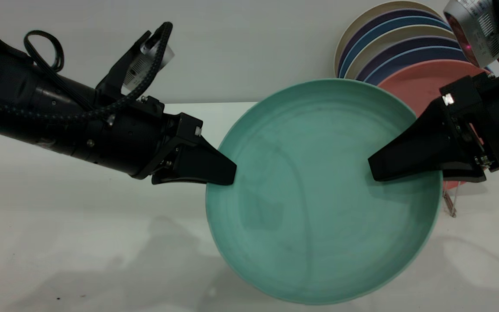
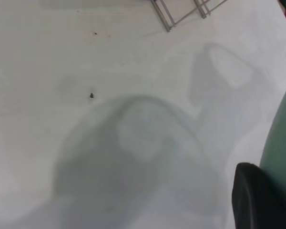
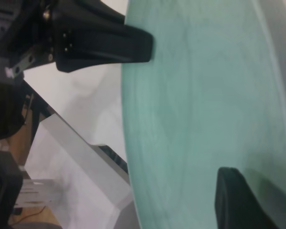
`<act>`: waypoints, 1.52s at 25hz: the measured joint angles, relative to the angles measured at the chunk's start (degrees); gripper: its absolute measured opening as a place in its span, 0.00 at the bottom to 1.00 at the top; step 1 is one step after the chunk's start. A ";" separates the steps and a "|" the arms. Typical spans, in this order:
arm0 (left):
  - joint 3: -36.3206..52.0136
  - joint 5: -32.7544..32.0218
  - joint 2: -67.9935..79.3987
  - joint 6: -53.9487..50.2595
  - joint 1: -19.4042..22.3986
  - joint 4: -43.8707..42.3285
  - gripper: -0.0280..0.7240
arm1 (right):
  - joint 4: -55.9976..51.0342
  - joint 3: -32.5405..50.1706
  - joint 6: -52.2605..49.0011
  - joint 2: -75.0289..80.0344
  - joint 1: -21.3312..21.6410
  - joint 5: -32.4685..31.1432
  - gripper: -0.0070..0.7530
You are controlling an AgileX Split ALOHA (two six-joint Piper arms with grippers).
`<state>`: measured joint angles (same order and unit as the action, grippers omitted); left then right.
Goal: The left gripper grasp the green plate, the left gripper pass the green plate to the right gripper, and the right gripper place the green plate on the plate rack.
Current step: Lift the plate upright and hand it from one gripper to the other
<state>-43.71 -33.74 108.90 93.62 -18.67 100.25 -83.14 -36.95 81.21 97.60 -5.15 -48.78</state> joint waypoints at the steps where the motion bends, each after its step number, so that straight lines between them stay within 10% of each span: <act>1: 0.00 -0.85 0.00 0.00 0.00 0.00 0.06 | 0.00 0.00 -0.33 0.00 0.00 0.00 0.28; 32: -0.12 -2.80 0.00 -0.79 0.00 -0.11 0.08 | 3.11 -0.07 -1.86 0.00 0.00 2.75 0.15; 38: -0.15 -5.85 0.00 -5.02 0.17 -0.47 0.23 | 3.29 -0.07 -1.86 0.00 0.00 2.61 0.15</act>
<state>-43.86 -39.58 108.90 88.60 -18.50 99.78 -79.86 -37.02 79.35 97.60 -5.15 -46.17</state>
